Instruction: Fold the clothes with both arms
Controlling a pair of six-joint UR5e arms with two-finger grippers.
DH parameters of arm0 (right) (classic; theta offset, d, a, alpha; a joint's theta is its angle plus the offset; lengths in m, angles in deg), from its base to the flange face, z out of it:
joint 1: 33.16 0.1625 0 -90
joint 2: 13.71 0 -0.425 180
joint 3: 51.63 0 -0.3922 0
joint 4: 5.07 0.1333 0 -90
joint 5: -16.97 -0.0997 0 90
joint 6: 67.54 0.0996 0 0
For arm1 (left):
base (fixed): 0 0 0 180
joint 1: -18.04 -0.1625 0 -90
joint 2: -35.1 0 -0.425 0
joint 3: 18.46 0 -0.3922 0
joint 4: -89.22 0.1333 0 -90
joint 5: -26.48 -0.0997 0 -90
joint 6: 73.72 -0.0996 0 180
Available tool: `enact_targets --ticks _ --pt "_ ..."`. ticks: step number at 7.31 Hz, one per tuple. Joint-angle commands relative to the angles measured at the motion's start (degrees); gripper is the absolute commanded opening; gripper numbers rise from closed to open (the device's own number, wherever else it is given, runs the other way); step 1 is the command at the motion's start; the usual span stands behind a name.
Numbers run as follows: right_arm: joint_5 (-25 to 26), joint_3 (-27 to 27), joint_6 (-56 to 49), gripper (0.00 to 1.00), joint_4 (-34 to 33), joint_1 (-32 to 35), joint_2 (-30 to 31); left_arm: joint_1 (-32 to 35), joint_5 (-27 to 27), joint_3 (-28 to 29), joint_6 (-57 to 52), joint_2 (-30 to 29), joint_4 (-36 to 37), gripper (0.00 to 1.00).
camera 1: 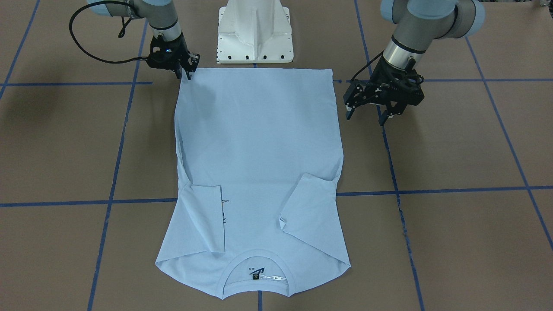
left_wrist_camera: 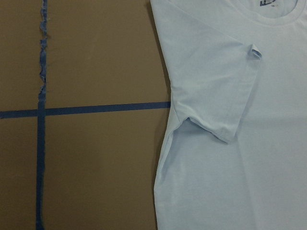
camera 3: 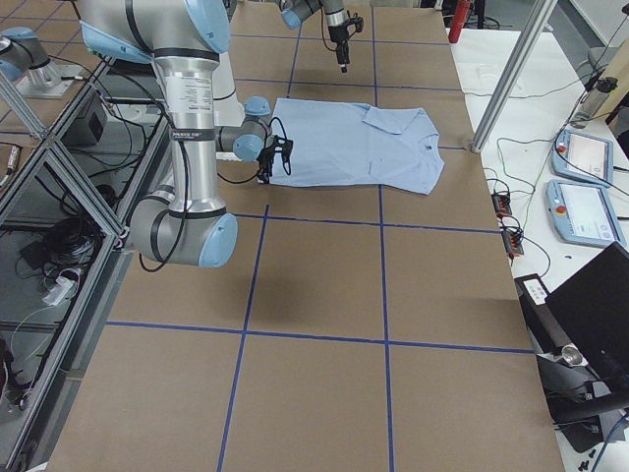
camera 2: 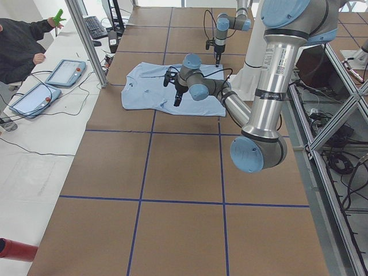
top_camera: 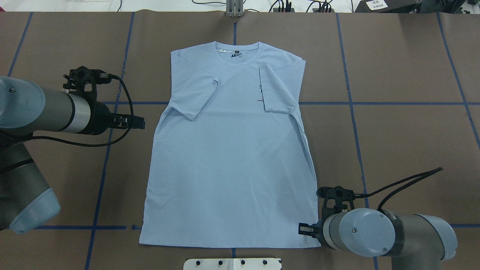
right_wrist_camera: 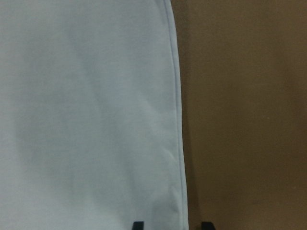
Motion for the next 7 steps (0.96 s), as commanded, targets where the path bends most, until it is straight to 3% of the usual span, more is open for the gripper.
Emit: enact_targets --ticks 1,6,7 --pt "0.0 -0.1 0.0 1.00 0.0 -0.4 0.1 0.0 0.0 0.0 0.0 -0.1 0.0 1.00" --pt "-0.2 -0.5 0.1 0.99 -0.1 -1.3 0.1 0.1 0.0 -0.4 0.0 0.0 0.1 1.00" --pt "-0.1 -0.5 0.3 0.91 -0.1 -1.2 0.1 0.1 0.0 -0.4 0.0 0.0 0.1 1.00"
